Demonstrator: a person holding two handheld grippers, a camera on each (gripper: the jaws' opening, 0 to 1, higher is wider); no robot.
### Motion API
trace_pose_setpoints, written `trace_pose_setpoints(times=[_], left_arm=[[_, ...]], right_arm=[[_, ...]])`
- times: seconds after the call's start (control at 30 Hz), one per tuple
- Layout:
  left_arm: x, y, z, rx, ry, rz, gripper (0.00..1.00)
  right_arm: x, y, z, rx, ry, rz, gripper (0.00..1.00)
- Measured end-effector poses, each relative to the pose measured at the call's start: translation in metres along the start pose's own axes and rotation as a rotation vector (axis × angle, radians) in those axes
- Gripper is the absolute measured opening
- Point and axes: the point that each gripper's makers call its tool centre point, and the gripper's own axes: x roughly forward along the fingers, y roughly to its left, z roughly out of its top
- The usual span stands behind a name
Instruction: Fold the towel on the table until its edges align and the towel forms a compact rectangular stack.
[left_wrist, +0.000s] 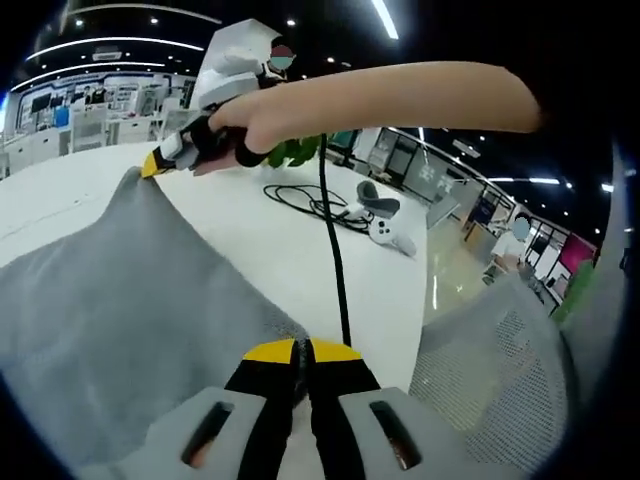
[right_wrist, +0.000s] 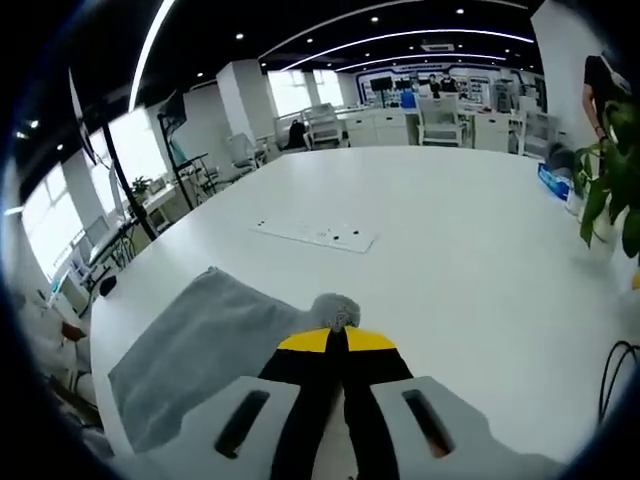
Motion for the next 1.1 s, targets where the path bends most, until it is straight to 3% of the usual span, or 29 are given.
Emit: trace_pose_setpoints(times=[0.17,0.27,0.43,1.1], left_arm=[[-0.011,0.002,0.008,-0.007,-0.030,0.027,0.04],[-0.020,0.001,0.014,-0.015,-0.056,0.038,0.04],[-0.036,0.002,0.021,-0.020,-0.092,0.066,0.04],[-0.089,0.011,0.026,-0.073,-0.181,0.160,0.03]], right_arm=[[0.001,0.002,0.009,0.001,-0.009,0.007,0.01],[-0.003,0.012,0.024,-0.012,-0.017,0.015,0.01],[-0.003,0.023,0.031,-0.016,-0.028,0.028,0.01],[0.004,0.074,0.067,-0.049,-0.063,0.074,0.01]])
